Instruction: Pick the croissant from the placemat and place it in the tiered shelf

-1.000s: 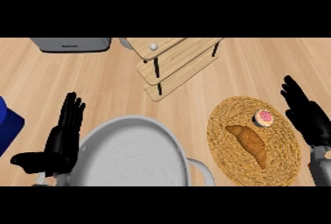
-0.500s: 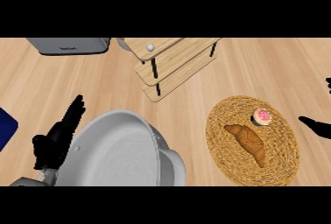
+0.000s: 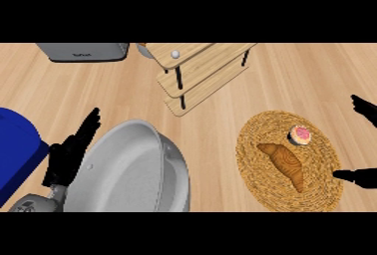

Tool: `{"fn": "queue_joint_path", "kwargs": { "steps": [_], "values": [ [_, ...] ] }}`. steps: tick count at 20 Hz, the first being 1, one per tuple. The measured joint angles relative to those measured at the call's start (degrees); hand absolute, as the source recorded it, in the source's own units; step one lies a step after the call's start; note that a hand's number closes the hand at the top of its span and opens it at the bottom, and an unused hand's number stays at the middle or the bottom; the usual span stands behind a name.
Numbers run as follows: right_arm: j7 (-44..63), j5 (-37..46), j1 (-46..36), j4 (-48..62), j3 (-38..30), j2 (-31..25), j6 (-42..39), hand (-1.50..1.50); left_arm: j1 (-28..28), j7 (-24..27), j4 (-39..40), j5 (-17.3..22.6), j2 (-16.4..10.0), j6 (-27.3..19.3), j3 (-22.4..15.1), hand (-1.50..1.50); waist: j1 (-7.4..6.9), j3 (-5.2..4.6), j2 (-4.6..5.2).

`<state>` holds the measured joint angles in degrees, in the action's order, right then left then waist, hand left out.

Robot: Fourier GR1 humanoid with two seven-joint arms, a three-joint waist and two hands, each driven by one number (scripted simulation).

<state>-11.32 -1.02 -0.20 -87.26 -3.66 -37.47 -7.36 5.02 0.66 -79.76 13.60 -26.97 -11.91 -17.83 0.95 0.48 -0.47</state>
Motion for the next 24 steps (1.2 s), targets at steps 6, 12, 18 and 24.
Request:
{"fn": "queue_joint_path", "kwargs": {
  "steps": [6, 12, 18, 24],
  "values": [
    [13.5, 8.7, 1.6, -10.2, 7.1, -5.8, -2.6, -1.5, -2.2, -0.8, 0.0, 0.3, 0.2, 1.7, -0.8, 0.0, -0.53, -0.52, 0.0],
    [30.1, 25.8, -0.4, -18.8, 13.2, -12.6, -2.1, -1.5, -2.5, -1.0, 1.1, -0.1, 1.0, 2.5, -1.8, 0.0, -0.93, -0.77, 0.17],
    [49.0, 39.6, -5.6, -23.8, 25.5, -5.8, -5.4, -1.5, -1.6, -1.6, 1.4, -1.0, 2.4, 2.7, -1.9, 0.0, -1.66, -0.63, 0.42],
    [58.8, 45.7, -10.7, -18.9, 32.8, 5.3, -10.8, -1.5, -0.7, -1.8, 2.6, -1.8, 3.3, 4.2, -0.4, 0.0, -1.49, -0.52, 0.49]
  ]
}}
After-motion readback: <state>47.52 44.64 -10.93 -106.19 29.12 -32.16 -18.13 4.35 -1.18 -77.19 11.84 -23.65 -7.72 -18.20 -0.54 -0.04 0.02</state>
